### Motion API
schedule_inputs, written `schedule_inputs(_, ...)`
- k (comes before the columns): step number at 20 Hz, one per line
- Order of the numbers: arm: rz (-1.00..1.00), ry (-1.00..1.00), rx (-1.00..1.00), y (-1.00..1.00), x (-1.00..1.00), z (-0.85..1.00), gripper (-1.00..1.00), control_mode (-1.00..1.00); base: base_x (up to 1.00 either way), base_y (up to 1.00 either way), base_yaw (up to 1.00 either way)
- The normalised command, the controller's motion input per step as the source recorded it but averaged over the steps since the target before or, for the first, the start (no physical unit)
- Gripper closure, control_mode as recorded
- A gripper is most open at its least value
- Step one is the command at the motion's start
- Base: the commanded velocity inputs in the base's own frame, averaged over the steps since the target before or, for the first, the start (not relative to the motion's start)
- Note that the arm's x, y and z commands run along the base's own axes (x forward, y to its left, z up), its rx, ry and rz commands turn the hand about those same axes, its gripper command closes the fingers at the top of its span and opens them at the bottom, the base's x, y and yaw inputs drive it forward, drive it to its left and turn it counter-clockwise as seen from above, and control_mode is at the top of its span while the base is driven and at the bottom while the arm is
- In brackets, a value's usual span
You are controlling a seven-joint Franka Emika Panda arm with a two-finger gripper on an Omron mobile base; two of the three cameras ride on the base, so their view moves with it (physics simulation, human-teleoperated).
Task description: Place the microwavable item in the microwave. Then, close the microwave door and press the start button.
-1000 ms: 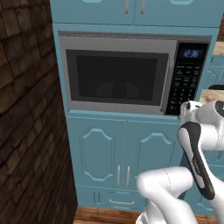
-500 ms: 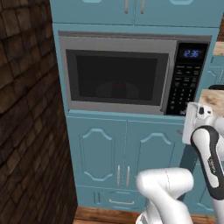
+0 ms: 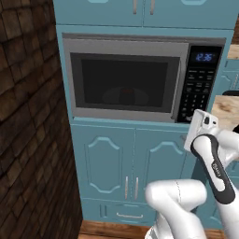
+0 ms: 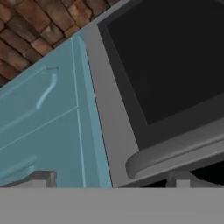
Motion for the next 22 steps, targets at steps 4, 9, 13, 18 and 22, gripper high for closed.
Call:
schedule_inputs(4,-0.01,0.0,0.0,-0.26,0.29,-0.08,-1.0,-1.0,0.0,0.0,0.0)
schedule_inputs(9,0.0,0.0,0.01,-0.31,0.26,-0.14,-1.0,-1.0,0.0,0.0,0.0)
schedule_inputs(13,0.0,0.0,0.01,-0.11,0.4,-0.05,-1.0,-1.0,0.0,0.0,0.0)
schedule_inputs(18,0.0,0.01,0.0,0.0,0.47,-0.2,-1.0,-1.0,0.0,0.0,0.0)
schedule_inputs(22,0.0,0.02,0.0,0.0,0.36,-0.3,-1.0,-1.0,0.0,0.0,0.0)
